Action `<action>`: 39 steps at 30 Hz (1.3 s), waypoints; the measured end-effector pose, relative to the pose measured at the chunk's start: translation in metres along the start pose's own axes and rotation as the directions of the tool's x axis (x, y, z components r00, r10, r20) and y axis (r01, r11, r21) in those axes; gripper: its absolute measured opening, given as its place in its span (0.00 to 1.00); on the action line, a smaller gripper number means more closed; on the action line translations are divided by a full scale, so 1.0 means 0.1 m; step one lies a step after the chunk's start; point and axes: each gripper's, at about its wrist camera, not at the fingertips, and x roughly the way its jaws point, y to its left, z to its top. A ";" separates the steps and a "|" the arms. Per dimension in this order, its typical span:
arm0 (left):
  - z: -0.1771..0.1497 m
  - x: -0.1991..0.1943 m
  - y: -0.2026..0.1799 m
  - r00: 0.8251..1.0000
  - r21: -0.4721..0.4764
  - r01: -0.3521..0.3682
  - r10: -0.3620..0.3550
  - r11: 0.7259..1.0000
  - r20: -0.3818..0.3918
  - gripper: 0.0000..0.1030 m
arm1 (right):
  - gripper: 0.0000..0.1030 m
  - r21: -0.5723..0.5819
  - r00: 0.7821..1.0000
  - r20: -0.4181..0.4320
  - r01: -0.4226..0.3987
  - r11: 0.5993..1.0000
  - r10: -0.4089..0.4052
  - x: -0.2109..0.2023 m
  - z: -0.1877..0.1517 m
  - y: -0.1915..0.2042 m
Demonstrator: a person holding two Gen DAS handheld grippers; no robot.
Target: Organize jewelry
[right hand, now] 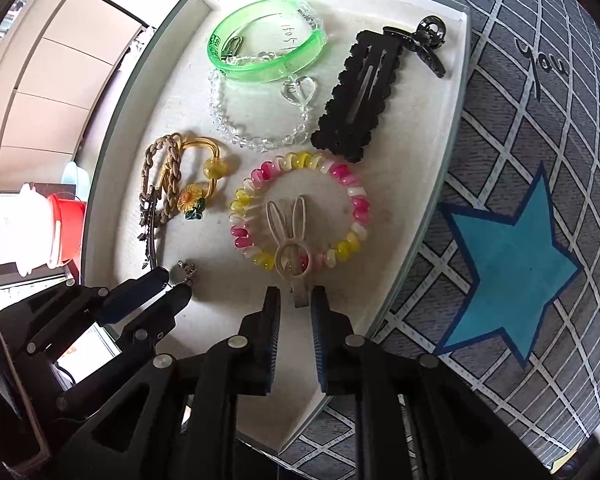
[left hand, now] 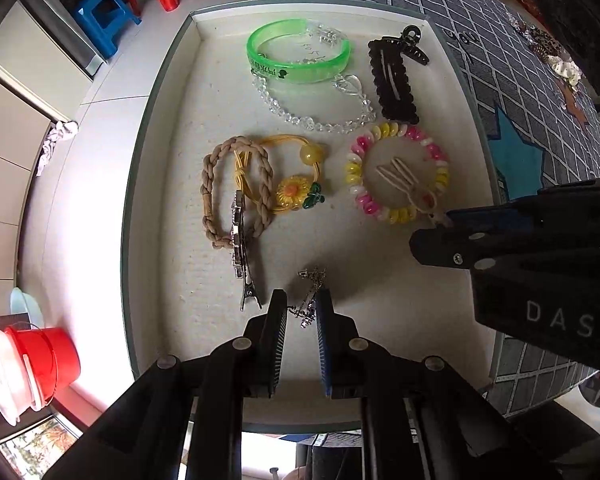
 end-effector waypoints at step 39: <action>-0.04 -0.56 -0.06 0.997 0.031 -0.045 0.043 0.998 0.062 1.00 | 0.43 0.056 0.986 0.120 0.109 0.992 -0.115 -0.91 -0.40 -0.20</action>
